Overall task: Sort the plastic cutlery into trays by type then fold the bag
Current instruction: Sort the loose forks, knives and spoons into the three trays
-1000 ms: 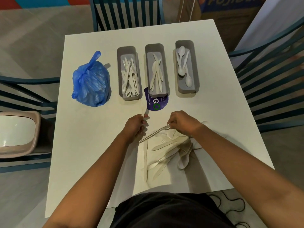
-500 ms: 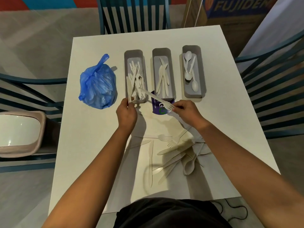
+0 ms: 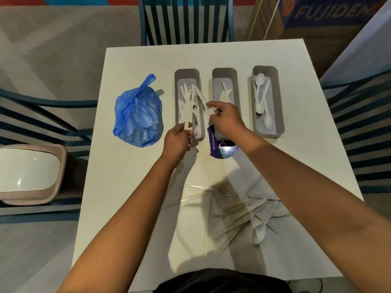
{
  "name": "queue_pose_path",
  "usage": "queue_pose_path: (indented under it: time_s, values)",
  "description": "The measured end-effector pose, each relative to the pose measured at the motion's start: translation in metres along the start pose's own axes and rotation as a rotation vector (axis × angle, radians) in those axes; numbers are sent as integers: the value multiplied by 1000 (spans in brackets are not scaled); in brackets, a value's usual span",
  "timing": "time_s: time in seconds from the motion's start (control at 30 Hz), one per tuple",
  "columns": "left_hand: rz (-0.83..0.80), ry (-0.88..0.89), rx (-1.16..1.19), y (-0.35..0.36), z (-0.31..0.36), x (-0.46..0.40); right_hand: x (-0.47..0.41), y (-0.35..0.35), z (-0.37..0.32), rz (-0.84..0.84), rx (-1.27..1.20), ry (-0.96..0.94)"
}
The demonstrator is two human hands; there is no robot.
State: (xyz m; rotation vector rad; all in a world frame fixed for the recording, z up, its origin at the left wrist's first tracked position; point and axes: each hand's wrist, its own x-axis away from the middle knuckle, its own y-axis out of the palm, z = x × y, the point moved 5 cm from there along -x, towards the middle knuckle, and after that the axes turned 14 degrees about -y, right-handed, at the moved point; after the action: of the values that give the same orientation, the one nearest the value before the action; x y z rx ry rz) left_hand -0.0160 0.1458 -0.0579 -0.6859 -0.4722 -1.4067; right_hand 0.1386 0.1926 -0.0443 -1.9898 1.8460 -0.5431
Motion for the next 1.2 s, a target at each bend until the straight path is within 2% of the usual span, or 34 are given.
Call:
queue_pose_path:
  time_s: [0.5,0.6,0.8,1.0,1.2]
  values:
    - [4,-55,-53,-25,-4,-27,-70,37,-13,-104,197,-16]
    - [-4,-54,-49,-25,-3,-29,-61,39,-11,-179,239,-17]
    - [24,-51,14,-14,1,-25,-28,28,-5,-168,238,-57]
    - [-135,-119,59,24,12,-10,15,1,15,-168,247,-93]
    - [-126,14,-152,55,18,-7,57,-25,45,-158,255,-157]
